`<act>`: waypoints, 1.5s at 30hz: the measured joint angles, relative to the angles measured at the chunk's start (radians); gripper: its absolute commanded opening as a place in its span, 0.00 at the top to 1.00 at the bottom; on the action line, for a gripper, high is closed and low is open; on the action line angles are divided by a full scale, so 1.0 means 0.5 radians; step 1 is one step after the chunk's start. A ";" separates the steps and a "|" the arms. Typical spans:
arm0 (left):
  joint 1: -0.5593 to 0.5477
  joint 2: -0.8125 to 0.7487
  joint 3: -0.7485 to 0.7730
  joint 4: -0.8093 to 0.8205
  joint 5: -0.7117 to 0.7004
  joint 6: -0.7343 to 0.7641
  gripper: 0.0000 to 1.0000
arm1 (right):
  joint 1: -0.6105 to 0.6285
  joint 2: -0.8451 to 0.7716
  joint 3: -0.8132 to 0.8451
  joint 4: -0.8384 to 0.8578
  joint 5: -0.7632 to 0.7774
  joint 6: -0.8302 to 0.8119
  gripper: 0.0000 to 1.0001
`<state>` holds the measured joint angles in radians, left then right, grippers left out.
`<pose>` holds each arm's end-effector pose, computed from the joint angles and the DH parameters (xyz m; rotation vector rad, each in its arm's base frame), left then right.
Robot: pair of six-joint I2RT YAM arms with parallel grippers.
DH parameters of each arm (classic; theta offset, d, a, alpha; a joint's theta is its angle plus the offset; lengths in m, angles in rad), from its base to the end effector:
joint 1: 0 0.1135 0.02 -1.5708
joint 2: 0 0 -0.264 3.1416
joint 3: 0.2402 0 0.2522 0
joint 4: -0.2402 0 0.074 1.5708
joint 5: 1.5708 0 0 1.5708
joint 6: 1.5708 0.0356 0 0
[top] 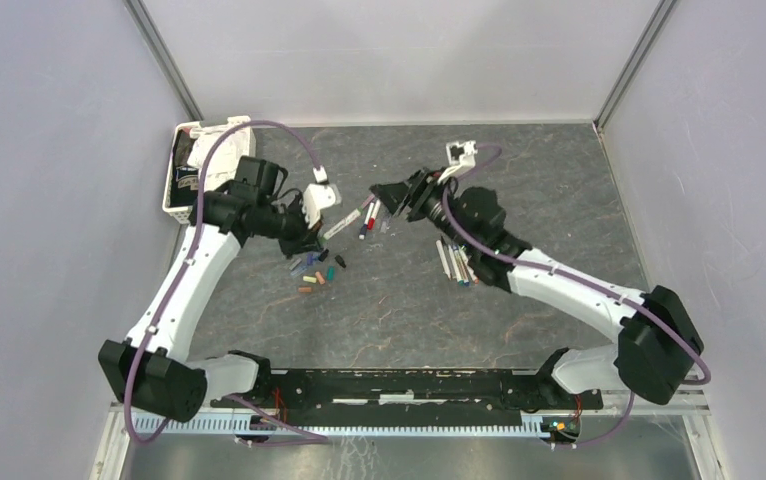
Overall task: Open the pen caps
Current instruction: Pick up the pen from the center of the board.
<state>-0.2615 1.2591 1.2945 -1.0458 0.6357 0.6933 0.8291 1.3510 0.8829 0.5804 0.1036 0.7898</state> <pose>0.2228 -0.0815 0.3465 1.3036 2.0257 -0.6229 0.2168 0.2311 0.3264 0.0607 1.5841 1.2255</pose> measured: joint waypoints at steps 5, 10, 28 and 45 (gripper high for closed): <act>-0.076 -0.211 -0.260 -0.150 -0.377 0.579 0.98 | -0.324 0.066 0.373 -0.584 -0.526 -0.193 0.33; -0.214 -0.351 -0.425 -0.249 -0.646 0.989 0.98 | -0.314 0.304 0.671 -0.864 -1.032 -0.306 0.33; -0.409 -0.436 -0.443 -0.269 -0.903 1.325 0.98 | 0.057 0.847 0.676 -0.829 -1.890 -0.051 0.37; -0.458 -0.436 -0.440 -0.270 -0.920 1.328 0.98 | 0.092 1.066 0.781 -0.585 -2.084 0.138 0.61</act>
<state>-0.4904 1.0412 1.0744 -1.1809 0.1757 1.3571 0.8749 1.8839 1.2736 0.2878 -0.9382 0.8589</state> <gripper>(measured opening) 0.096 0.385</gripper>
